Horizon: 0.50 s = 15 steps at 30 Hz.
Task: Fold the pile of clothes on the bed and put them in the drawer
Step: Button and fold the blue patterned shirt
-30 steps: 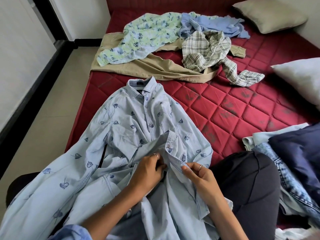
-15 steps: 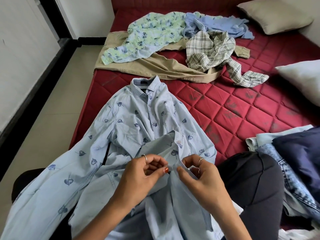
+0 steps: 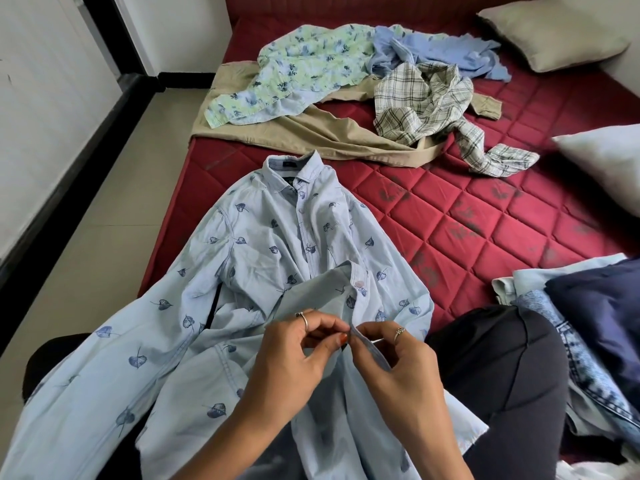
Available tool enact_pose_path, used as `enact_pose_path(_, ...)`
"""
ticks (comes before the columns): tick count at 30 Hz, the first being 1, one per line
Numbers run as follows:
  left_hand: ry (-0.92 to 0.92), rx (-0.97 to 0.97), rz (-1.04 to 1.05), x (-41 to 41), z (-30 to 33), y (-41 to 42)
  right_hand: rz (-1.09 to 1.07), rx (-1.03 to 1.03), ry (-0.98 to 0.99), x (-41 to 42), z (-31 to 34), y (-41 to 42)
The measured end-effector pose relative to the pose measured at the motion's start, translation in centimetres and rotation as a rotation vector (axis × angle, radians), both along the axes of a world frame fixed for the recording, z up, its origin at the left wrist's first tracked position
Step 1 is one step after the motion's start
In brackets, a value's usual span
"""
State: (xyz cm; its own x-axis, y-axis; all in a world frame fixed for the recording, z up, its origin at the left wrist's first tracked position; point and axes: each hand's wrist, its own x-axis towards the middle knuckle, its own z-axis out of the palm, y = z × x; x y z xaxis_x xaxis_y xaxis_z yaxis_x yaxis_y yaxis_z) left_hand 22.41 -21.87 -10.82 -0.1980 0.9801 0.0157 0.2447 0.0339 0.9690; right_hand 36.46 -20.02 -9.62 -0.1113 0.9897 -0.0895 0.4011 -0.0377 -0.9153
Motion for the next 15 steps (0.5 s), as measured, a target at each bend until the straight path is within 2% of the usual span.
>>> enact_pose_path(9,0.162,0.137,0.049,0.10,-0.49,0.21,0.022,-0.154,0.283,0.24,-0.51,0.02)
enact_pose_path(15,0.113,0.100,0.047,0.41,-0.57,-0.09,0.035,-0.146,0.227,0.40,-0.78,0.10)
